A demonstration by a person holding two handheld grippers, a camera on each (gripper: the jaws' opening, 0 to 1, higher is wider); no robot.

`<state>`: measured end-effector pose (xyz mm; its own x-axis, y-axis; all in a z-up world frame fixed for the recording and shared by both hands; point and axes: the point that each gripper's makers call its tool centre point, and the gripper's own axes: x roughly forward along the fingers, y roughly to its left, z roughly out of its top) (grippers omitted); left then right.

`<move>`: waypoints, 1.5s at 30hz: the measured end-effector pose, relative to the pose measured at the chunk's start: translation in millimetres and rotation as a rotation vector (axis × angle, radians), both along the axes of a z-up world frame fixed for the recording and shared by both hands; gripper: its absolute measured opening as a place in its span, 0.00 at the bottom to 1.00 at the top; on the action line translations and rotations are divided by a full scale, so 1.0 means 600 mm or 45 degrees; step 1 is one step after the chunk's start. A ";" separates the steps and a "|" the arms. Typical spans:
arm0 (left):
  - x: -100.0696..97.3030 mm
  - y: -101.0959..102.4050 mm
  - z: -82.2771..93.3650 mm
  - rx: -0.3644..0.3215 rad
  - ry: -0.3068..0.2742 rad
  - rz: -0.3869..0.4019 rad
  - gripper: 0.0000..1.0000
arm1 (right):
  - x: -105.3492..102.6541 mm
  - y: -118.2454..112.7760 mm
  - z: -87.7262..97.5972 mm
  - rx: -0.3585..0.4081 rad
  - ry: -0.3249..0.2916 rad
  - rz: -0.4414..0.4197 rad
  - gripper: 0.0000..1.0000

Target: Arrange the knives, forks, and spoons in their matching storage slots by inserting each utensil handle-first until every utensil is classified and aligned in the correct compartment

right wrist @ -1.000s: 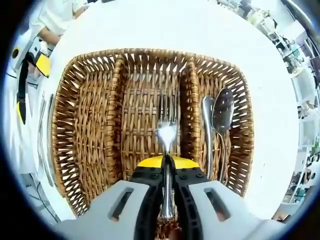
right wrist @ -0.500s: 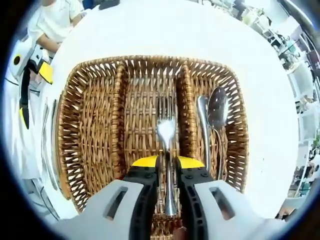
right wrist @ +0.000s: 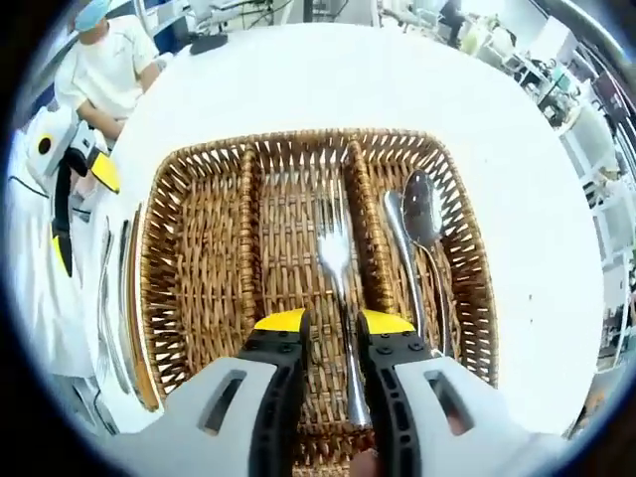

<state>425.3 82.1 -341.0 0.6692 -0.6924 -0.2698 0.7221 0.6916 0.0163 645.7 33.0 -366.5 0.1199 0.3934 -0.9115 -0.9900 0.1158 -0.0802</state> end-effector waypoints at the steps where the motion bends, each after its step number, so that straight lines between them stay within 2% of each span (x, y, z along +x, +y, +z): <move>1: 0.000 0.000 0.000 0.001 -0.001 0.000 0.81 | -0.004 0.002 0.001 0.064 0.029 -0.034 0.21; 3: -0.001 -0.001 0.001 0.000 -0.001 0.000 0.81 | -0.006 -0.002 0.000 0.078 0.042 -0.049 0.22; 9: -0.006 -0.007 0.002 0.013 -0.003 -0.009 0.81 | -0.007 -0.008 0.015 0.260 0.064 -0.144 0.24; 16: -0.010 -0.011 0.003 0.022 -0.002 -0.013 0.80 | -0.017 -0.013 0.031 0.400 0.067 -0.183 0.27; 17: -0.012 -0.015 0.003 0.028 -0.004 -0.019 0.80 | -0.022 -0.011 0.036 0.444 0.070 -0.175 0.28; 20: -0.014 -0.018 0.004 0.038 -0.007 -0.023 0.80 | -0.026 -0.020 0.039 0.451 0.032 -0.175 0.30; 26: -0.022 -0.024 0.003 0.056 -0.010 -0.028 0.79 | -0.038 -0.018 0.068 0.607 -0.011 -0.193 0.31; 34: -0.033 -0.038 -0.005 0.084 0.000 -0.047 0.78 | -0.061 -0.028 0.086 0.688 -0.060 -0.179 0.35; 45: -0.043 -0.053 -0.007 0.118 -0.009 -0.061 0.78 | -0.097 -0.048 0.110 0.870 -0.119 -0.192 0.39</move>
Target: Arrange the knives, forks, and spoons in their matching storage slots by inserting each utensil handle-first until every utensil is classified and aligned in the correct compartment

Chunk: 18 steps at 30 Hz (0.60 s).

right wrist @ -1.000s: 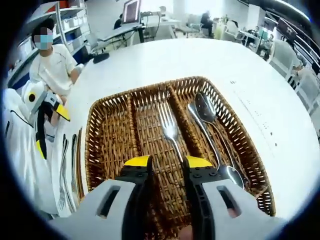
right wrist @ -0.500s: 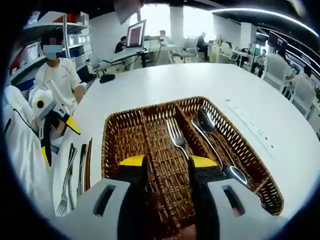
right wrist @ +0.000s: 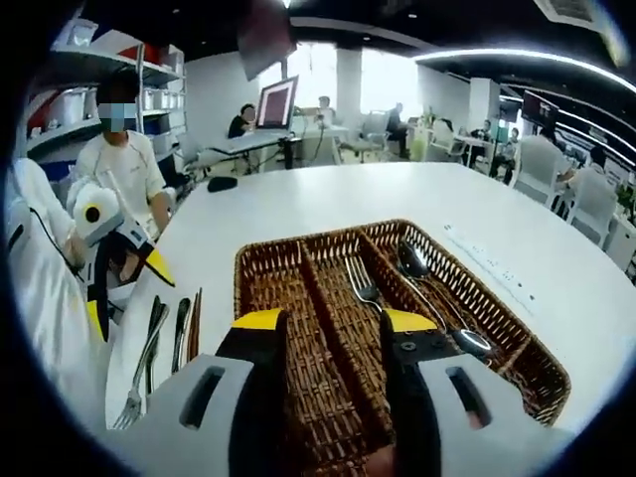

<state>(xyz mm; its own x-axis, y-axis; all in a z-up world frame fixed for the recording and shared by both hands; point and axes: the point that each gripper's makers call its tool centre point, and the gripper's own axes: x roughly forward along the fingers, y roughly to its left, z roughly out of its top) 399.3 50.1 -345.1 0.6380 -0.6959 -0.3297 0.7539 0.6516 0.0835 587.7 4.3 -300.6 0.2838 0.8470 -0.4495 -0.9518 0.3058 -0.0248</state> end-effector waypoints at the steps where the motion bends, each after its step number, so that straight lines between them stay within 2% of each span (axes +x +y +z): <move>1: 0.000 -0.001 0.000 0.002 -0.002 0.001 0.78 | -0.007 -0.001 0.002 0.018 -0.014 0.006 0.39; 8: -0.001 -0.008 0.002 0.006 -0.007 -0.005 0.78 | -0.035 -0.009 0.014 0.105 -0.081 -0.029 0.43; 18: 0.001 -0.010 0.003 0.015 0.004 -0.006 0.78 | -0.086 -0.029 0.018 0.210 -0.118 -0.070 0.50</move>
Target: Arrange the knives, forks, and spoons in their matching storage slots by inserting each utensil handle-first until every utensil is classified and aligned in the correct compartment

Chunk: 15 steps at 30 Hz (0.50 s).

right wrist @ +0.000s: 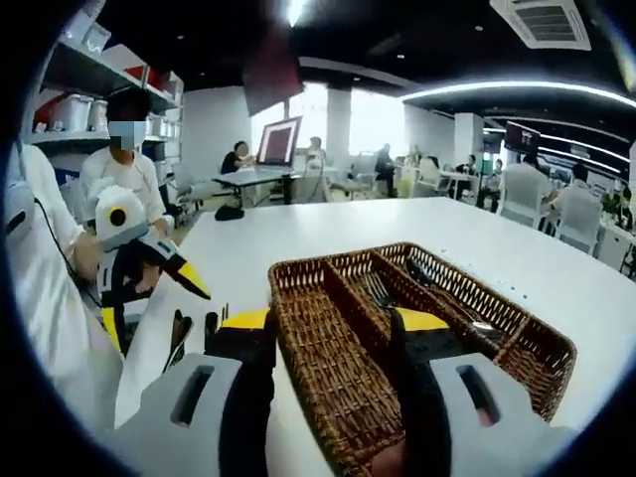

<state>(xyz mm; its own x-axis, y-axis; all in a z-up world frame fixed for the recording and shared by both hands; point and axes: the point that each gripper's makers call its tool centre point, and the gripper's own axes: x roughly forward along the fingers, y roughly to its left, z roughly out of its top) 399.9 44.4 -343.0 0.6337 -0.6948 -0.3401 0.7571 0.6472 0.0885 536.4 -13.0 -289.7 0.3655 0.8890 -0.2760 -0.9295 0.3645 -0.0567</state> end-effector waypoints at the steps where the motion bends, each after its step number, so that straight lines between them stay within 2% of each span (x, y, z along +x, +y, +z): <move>1: 0.000 0.000 -0.001 0.005 0.001 -0.002 0.78 | -0.002 -0.002 0.000 0.008 -0.003 -0.009 0.51; 11: 0.004 -0.002 0.004 0.030 -0.013 -0.009 0.78 | -0.039 -0.019 -0.001 0.104 -0.030 -0.068 0.54; 15: 0.008 -0.004 0.004 0.033 -0.013 -0.008 0.79 | -0.046 -0.032 -0.006 0.093 -0.061 -0.123 0.57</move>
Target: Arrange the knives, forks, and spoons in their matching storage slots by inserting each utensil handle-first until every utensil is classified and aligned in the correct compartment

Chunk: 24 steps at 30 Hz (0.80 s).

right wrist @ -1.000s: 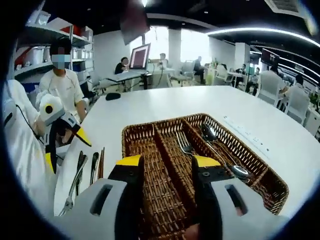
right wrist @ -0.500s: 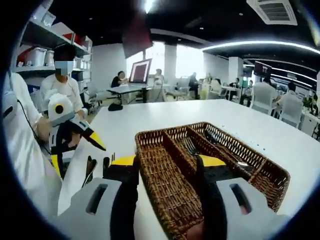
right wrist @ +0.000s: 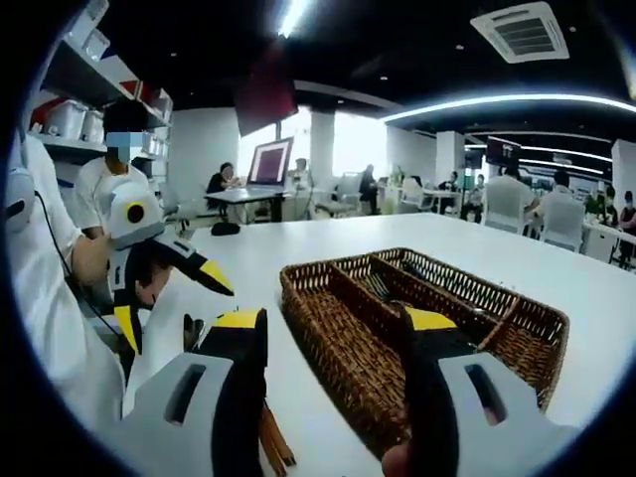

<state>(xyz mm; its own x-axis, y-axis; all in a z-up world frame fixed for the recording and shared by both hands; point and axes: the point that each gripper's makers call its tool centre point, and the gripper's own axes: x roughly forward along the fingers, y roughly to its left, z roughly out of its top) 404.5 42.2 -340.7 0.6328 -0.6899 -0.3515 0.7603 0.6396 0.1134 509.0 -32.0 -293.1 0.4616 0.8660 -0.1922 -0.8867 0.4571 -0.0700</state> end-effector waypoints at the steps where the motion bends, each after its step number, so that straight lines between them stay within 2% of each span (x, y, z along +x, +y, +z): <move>1: 0.001 -0.001 0.000 0.008 -0.003 0.002 0.79 | -0.003 -0.003 0.002 0.026 0.007 -0.012 0.58; 9: 0.007 -0.008 0.002 0.067 -0.027 -0.016 0.79 | -0.027 -0.027 -0.003 0.054 0.006 -0.095 0.63; 12: 0.008 -0.009 0.004 0.074 -0.032 -0.019 0.79 | -0.026 -0.041 -0.006 0.022 -0.012 -0.157 0.65; 14: 0.009 -0.008 0.005 0.086 -0.040 -0.022 0.79 | -0.032 -0.047 0.001 0.049 -0.006 -0.181 0.66; 24: 0.010 -0.013 0.004 0.119 -0.048 -0.040 0.79 | -0.063 -0.070 0.021 0.027 -0.021 -0.253 0.68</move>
